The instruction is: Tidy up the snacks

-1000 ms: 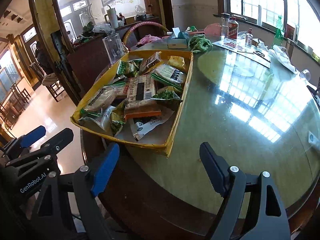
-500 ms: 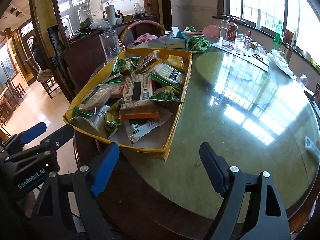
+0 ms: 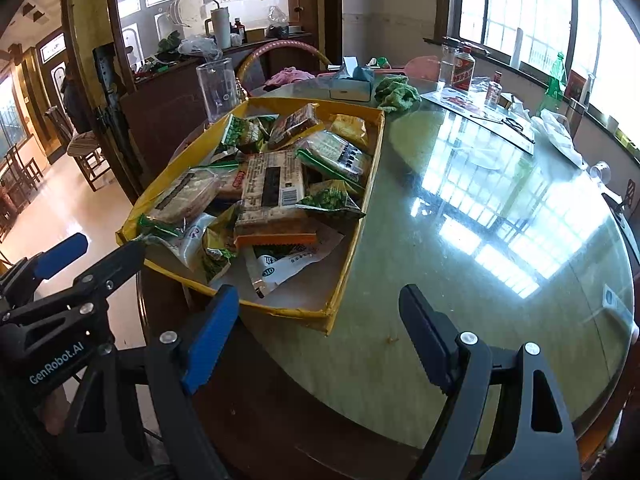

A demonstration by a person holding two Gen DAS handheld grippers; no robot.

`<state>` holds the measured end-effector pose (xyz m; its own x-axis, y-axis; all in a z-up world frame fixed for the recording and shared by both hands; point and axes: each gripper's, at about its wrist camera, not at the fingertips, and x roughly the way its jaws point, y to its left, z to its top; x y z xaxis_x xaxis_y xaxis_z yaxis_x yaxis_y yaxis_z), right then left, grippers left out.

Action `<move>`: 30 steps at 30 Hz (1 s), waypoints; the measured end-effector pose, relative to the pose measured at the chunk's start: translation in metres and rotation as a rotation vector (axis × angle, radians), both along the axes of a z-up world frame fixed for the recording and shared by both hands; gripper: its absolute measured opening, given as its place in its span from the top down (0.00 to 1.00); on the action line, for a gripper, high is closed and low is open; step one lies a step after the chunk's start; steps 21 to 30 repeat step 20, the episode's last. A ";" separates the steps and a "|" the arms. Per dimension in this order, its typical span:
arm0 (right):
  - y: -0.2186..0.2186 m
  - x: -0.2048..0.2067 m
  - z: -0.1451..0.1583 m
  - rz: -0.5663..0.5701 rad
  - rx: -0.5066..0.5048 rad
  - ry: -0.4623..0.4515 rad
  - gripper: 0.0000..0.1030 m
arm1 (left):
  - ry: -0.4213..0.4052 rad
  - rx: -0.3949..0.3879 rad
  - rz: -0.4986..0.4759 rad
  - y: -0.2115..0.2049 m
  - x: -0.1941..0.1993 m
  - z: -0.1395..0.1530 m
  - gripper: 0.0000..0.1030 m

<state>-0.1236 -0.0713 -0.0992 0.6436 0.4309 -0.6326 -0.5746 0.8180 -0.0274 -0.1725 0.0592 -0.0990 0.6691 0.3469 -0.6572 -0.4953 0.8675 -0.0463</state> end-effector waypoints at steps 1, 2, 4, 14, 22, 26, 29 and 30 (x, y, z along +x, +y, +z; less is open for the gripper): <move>0.000 0.000 0.001 0.003 0.003 0.002 0.20 | -0.004 0.001 0.001 0.000 0.000 0.001 0.23; 0.000 0.000 0.002 0.006 0.005 0.002 0.20 | -0.006 0.002 0.002 0.001 0.000 0.001 0.23; 0.000 0.000 0.003 0.004 0.004 -0.005 0.20 | -0.006 0.006 0.000 0.001 0.000 0.002 0.23; 0.006 0.001 0.008 0.008 0.000 -0.015 0.20 | 0.011 -0.036 -0.044 0.009 0.004 -0.002 0.23; 0.011 0.002 0.009 0.008 -0.005 -0.024 0.20 | -0.005 -0.055 -0.056 0.016 0.008 -0.004 0.23; 0.011 0.002 0.009 0.008 -0.005 -0.024 0.20 | -0.005 -0.055 -0.056 0.016 0.008 -0.004 0.23; 0.011 0.002 0.009 0.008 -0.005 -0.024 0.20 | -0.005 -0.055 -0.056 0.016 0.008 -0.004 0.23; 0.011 0.002 0.009 0.008 -0.005 -0.024 0.20 | -0.005 -0.055 -0.056 0.016 0.008 -0.004 0.23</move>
